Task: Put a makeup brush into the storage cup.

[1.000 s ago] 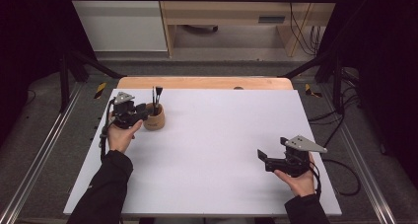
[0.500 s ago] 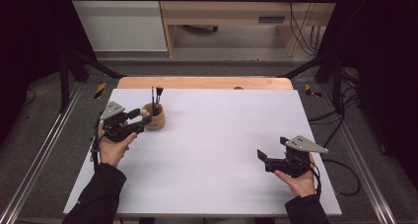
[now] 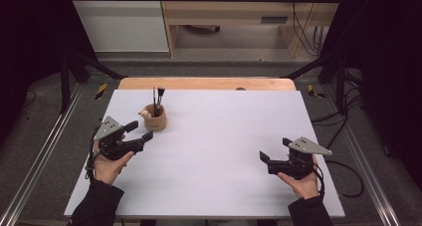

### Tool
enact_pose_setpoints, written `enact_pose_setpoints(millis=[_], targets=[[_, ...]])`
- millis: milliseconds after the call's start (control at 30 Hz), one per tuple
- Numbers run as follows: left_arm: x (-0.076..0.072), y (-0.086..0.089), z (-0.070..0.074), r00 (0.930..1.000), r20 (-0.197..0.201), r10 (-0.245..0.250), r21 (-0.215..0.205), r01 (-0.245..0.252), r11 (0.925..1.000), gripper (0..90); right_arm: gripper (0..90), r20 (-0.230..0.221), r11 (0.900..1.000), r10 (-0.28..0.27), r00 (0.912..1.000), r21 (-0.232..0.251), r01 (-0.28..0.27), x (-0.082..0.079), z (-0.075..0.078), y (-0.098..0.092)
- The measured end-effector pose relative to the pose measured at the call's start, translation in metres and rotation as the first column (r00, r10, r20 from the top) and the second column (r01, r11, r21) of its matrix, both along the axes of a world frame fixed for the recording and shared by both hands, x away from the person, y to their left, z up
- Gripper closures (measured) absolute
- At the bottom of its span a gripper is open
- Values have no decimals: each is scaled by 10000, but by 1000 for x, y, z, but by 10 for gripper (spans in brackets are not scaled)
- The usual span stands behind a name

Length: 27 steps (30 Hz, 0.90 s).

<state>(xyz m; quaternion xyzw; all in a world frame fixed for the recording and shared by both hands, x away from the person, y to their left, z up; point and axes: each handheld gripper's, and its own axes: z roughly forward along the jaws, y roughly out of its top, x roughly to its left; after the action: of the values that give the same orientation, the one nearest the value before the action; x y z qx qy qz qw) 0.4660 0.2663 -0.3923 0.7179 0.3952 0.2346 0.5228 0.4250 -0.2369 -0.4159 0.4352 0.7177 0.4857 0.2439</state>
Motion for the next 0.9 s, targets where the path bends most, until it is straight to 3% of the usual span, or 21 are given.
enact_pose_setpoints(millis=[567, 900], targets=[[-27, 2, -14, 9995, 71, -303, 102, 303, 9995, 158, 48, 33, 10000, 49, 10000, -37, -49, -1, 0, 1], [-35, 7, -23, 9984, -17, -560, 246, 560, 9981, 128, 47, 40, 10000, 53, 10000, -14, -53, -2, 1, 1]])
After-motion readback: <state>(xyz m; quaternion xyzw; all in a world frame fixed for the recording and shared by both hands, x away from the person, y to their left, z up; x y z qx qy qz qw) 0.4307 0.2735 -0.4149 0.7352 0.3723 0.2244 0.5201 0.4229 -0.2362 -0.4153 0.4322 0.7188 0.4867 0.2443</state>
